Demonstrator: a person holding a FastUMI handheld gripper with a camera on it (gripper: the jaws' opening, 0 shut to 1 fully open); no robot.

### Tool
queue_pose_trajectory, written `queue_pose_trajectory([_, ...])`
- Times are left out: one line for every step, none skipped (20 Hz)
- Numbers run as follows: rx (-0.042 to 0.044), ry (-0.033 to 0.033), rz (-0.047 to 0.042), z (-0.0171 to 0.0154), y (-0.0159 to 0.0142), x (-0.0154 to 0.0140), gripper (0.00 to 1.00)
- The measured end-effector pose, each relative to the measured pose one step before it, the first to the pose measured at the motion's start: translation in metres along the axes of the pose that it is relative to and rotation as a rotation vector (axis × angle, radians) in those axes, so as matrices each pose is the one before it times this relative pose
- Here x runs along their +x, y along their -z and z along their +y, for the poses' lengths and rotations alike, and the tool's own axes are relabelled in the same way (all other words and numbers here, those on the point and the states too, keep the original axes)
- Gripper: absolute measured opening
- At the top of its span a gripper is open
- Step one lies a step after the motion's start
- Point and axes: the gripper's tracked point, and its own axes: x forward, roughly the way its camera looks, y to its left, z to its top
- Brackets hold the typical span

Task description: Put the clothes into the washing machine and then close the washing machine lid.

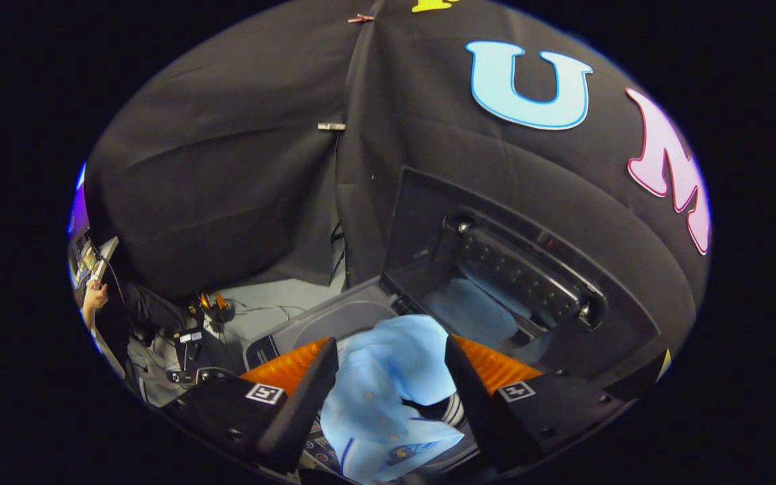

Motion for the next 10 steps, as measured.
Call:
queue_pose_trajectory([-0.00069, -0.00010, -0.00862, -0.00113, -0.00005, 0.00208, 0.99])
queue_pose_trajectory([-0.00073, -0.00090, -0.00450, -0.00043, 0.00036, -0.00030, 0.99])
queue_pose_trajectory([-0.00161, -0.00231, -0.00536, 0.00119, -0.00140, -0.00109, 0.99])
queue_pose_trajectory([-0.00070, -0.00562, -0.01175, 0.00181, -0.00415, -0.00188, 0.99])
queue_pose_trajectory([-0.00463, -0.00649, -0.02008, 0.00282, -0.00480, -0.00254, 0.99])
queue_pose_trajectory([-0.00907, -0.00246, -0.02927, 0.00242, -0.00750, -0.00400, 0.99])
queue_pose_trajectory([-0.01022, 0.00034, -0.03612, 0.00068, -0.00761, -0.00388, 0.99])
queue_pose_trajectory([-0.00813, 0.00444, -0.04014, -0.00019, -0.01109, -0.00368, 0.99])
queue_pose_trajectory([-0.00219, 0.00778, -0.04212, -0.00254, -0.01195, -0.00379, 0.99])
queue_pose_trajectory([0.00687, 0.00800, -0.04134, -0.00319, -0.01064, -0.00148, 0.99])
